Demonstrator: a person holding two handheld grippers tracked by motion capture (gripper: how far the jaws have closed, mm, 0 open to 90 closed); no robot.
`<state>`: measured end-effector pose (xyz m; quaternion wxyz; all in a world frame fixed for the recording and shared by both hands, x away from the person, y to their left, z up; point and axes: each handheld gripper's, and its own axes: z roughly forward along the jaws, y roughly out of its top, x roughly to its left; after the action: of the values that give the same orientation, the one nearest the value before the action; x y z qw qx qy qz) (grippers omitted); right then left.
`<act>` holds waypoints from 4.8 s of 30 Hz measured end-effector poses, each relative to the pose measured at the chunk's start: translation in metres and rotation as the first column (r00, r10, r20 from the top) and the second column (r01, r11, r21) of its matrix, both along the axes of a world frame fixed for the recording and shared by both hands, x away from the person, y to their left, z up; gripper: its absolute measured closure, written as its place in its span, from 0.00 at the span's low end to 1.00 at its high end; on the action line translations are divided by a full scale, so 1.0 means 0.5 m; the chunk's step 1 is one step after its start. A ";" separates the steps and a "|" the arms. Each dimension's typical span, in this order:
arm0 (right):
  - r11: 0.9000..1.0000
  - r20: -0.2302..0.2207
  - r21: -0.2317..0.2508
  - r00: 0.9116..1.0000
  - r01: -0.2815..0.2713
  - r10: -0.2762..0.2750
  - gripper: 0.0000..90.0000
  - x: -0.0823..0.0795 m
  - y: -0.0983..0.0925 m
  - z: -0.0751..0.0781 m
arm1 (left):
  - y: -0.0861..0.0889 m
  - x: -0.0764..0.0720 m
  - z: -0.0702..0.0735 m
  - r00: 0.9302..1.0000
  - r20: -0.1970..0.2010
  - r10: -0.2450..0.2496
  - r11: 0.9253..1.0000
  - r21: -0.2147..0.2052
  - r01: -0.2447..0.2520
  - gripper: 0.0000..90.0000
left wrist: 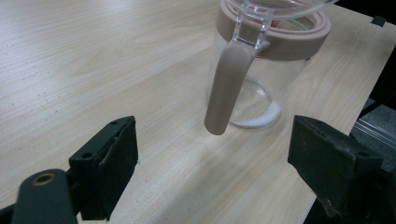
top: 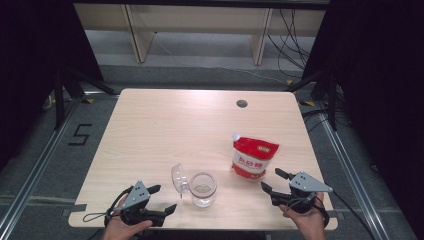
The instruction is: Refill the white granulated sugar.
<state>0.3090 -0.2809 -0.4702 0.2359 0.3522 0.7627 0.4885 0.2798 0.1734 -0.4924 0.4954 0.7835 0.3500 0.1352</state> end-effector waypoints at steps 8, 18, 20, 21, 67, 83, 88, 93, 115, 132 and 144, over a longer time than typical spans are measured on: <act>1.000 -0.002 0.000 1.000 0.015 -0.015 0.24 0.020 -0.007 -0.008 | 0.003 0.000 0.000 1.000 0.002 0.003 1.000 0.016 -0.003 0.17; 0.996 0.023 0.060 0.997 -0.069 0.068 0.21 0.075 0.005 -0.028 | 0.001 0.001 -0.004 1.000 -0.007 0.000 1.000 -0.003 0.000 0.17; 0.996 0.031 0.051 0.997 -0.072 0.070 0.21 0.080 0.007 -0.031 | 0.001 0.000 -0.004 1.000 -0.005 0.000 1.000 -0.004 0.000 0.17; 0.997 0.005 0.031 0.997 -0.075 0.075 0.22 0.085 0.010 -0.033 | 0.000 0.001 -0.004 1.000 0.000 -0.002 1.000 -0.006 0.002 0.17; 0.998 0.051 0.065 0.998 0.023 -0.026 0.34 0.091 0.093 -0.056 | -0.003 0.001 -0.008 1.000 0.010 -0.017 1.000 0.021 0.017 0.17; 0.998 0.132 0.056 0.991 -0.037 0.029 0.34 0.116 0.097 -0.072 | -0.005 -0.002 -0.007 1.000 -0.007 -0.008 1.000 0.001 0.008 0.17; 0.997 0.117 0.058 0.992 -0.044 0.037 0.30 0.120 0.101 -0.078 | -0.003 -0.002 -0.006 1.000 -0.006 -0.005 1.000 0.008 0.005 0.17; 0.997 0.138 0.058 0.990 -0.049 0.041 0.28 0.126 0.101 -0.083 | -0.004 -0.004 -0.004 1.000 -0.012 -0.001 1.000 0.011 0.002 0.17; 0.994 0.145 0.102 0.989 -0.051 0.036 0.34 0.137 0.101 -0.092 | -0.005 -0.002 -0.009 1.000 -0.013 -0.008 1.000 0.002 0.009 0.17; 0.984 0.172 0.136 0.981 -0.114 0.090 0.35 0.154 0.099 -0.093 | -0.005 -0.002 -0.009 1.000 -0.011 -0.014 1.000 0.024 0.015 0.17; 0.982 0.164 0.163 0.984 -0.094 0.067 0.44 0.153 0.104 -0.091 | -0.008 -0.003 -0.012 0.999 -0.018 -0.028 1.000 0.011 0.028 0.17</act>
<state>0.3857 -0.2288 -0.5156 0.2448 0.2999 0.7108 0.5873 0.2782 0.1694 -0.4982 0.4898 0.7922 0.3426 0.1232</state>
